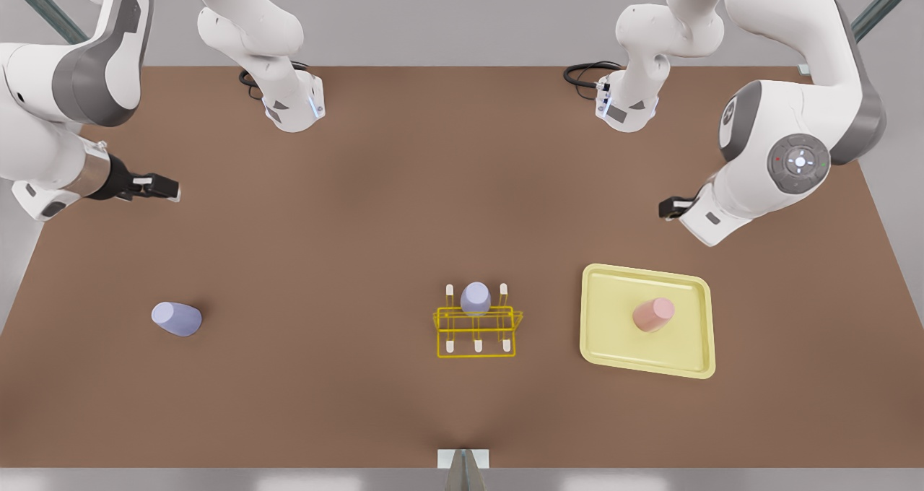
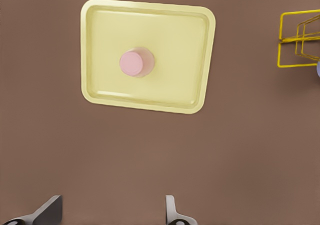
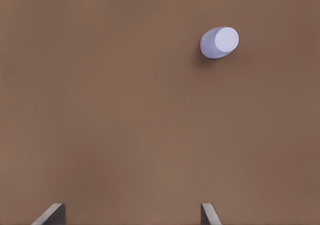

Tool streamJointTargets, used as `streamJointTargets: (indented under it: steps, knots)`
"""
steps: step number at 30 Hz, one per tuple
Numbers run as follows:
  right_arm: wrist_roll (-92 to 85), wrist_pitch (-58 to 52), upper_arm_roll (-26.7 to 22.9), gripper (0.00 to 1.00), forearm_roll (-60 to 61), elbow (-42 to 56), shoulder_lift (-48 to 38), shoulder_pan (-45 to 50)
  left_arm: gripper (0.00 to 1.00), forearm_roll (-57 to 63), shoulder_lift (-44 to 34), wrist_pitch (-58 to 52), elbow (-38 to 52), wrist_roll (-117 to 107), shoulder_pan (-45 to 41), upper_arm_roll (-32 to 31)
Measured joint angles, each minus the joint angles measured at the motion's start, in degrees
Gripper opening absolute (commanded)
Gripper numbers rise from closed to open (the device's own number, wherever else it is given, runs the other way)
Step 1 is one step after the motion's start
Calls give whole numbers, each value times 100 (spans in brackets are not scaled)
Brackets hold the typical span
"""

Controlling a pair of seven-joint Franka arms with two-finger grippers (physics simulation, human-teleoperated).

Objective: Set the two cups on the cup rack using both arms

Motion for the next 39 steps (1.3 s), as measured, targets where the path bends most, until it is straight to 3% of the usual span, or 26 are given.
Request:
streamJointTargets:
  steps: [4,10,20,28,39]
  knots:
    - [-57,91,-33,100,-39,38,146,-5,100,-8,383,344,-237,-31,-34,254]
    - [-344,280,-42,100,-353,1363,1944,-504,100,-128,1918,1882,-449,-18,75,428]
    - [-815,1457,-167,100,-675,1608,3246,-810,100,-641,1912,3484,-1425,424,395,420]
    - [-1046,2554,-151,100,-580,1527,3674,-844,100,-500,2198,4206,-1485,1050,392,419]
    - [-1213,2897,-128,100,-434,1444,4033,-1009,100,-470,2482,4723,-1485,1572,409,411]
